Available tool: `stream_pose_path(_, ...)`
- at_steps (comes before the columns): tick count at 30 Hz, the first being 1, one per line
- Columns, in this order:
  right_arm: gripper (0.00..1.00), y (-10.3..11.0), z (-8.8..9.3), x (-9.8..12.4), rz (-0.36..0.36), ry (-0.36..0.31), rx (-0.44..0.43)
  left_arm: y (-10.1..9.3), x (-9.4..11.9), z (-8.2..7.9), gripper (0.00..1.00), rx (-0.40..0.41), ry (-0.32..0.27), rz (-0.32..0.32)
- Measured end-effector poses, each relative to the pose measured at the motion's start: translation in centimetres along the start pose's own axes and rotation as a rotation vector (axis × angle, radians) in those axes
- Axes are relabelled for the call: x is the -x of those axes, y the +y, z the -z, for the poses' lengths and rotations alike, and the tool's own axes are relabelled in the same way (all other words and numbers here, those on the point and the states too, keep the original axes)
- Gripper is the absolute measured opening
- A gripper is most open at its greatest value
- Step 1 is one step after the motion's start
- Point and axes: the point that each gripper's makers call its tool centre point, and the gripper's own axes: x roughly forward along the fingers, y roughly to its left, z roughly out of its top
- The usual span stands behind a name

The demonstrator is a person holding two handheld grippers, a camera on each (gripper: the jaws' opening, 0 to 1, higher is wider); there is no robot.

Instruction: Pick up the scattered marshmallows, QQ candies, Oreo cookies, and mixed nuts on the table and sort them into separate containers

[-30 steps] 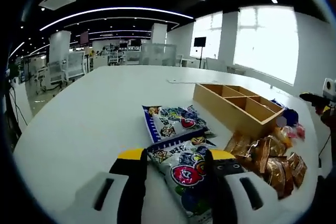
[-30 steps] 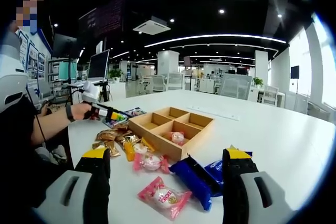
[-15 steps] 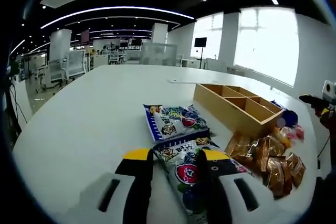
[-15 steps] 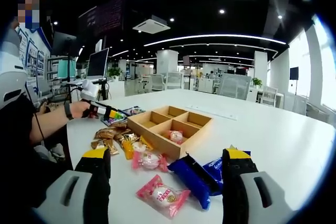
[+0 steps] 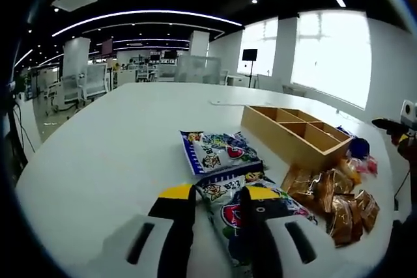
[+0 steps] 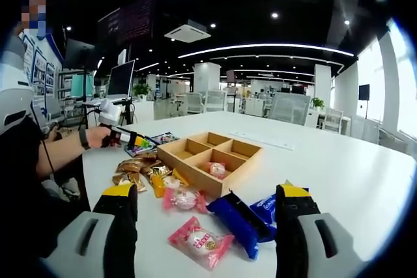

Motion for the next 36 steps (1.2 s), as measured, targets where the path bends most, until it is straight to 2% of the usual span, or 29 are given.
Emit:
stream_pose_path(4, 0.83, 0.0, -0.1, 0.0, 0.001, -0.001, 0.004, 0.0, 0.1, -0.1, 0.3, -0.006, -0.008, 0.0)
stream_pose_path(7, 0.83, 0.0, -0.1, -0.1, 0.0, 0.002, 0.007, -0.2, 0.3, -0.4, 0.21, -0.03, -0.023, 0.01)
stream_pose_path(11, 0.82, 0.0, -0.1, -0.2, 0.003, 0.006, 0.015, -0.3, 0.2, -0.3, 0.2, -0.044, -0.02, 0.01)
stream_pose_path(17, 0.82, 0.0, 0.1, -0.3, 0.004, 0.01, 0.017, -0.7, 0.2, -0.3, 0.09, -0.049, -0.026, 0.023)
stream_pose_path(22, 0.82, 0.1, 0.1, -0.3, 0.004, 0.013, 0.019, -0.4, 0.3, -0.5, 0.07, -0.047, -0.05, 0.004)
stream_pose_path(26, 0.82, 0.0, 0.2, -0.2, 0.008, 0.013, 0.019, -0.2, 0.5, -0.8, 0.07, -0.003, -0.068, 0.01)
stream_pose_path(27, 0.82, -0.1, 0.2, -0.2, 0.009, 0.013, 0.019, -0.2, 0.6, -1.1, 0.07, 0.008, -0.093, 0.007)
stream_pose_path(36, 0.82, -0.5, 0.2, 0.0, 0.025, 0.011, 0.014, 0.2, 1.3, -1.7, 0.06, 0.092, -0.122, 0.008)
